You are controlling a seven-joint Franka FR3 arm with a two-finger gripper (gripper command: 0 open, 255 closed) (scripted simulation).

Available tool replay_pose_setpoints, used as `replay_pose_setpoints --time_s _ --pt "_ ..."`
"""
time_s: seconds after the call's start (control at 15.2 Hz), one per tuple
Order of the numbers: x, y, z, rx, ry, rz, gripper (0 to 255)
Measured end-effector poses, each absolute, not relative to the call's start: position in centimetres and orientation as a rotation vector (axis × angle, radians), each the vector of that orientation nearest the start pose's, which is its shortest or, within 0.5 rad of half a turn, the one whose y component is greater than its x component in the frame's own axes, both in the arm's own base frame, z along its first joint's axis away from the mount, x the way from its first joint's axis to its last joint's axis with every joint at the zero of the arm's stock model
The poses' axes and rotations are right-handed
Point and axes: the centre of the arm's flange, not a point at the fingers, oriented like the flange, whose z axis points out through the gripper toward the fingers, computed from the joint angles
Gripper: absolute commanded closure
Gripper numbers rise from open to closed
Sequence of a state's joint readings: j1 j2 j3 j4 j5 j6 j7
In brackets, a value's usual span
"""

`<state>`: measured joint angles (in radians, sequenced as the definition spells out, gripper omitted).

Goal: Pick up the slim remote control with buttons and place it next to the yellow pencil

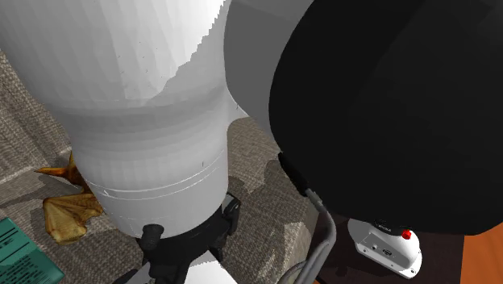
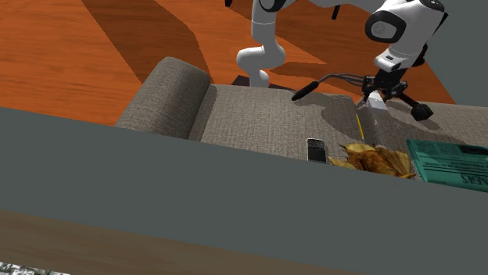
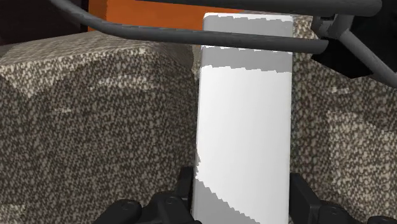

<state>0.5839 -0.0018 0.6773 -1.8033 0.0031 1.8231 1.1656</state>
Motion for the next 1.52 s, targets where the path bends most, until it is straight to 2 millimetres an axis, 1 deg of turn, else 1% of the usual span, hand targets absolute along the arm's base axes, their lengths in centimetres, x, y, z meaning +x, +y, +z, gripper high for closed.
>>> replay_pose_setpoints --time_s 0.13,0.2,0.59,0.66,1.06,1.19,1.32,1.39,1.52 --pt "17.2 53.8 52.4 -3.118 -0.148 -0.009 255" --pt "17.3 53.8 52.2 -3.117 -0.147 -0.01 255" --pt "17.3 53.8 52.0 -3.116 -0.145 -0.012 255" --pt "17.3 53.8 52.0 -3.116 -0.146 -0.012 0" --pt "17.2 53.8 51.9 -3.116 -0.148 -0.01 0" --pt "17.2 54.0 53.5 -3.116 -0.147 -0.011 0" --pt "17.3 53.8 55.6 -3.115 -0.147 -0.011 0" --pt "17.2 53.7 56.3 -3.115 -0.148 -0.011 0" --pt "17.2 53.7 56.8 -3.116 -0.148 -0.01 0"
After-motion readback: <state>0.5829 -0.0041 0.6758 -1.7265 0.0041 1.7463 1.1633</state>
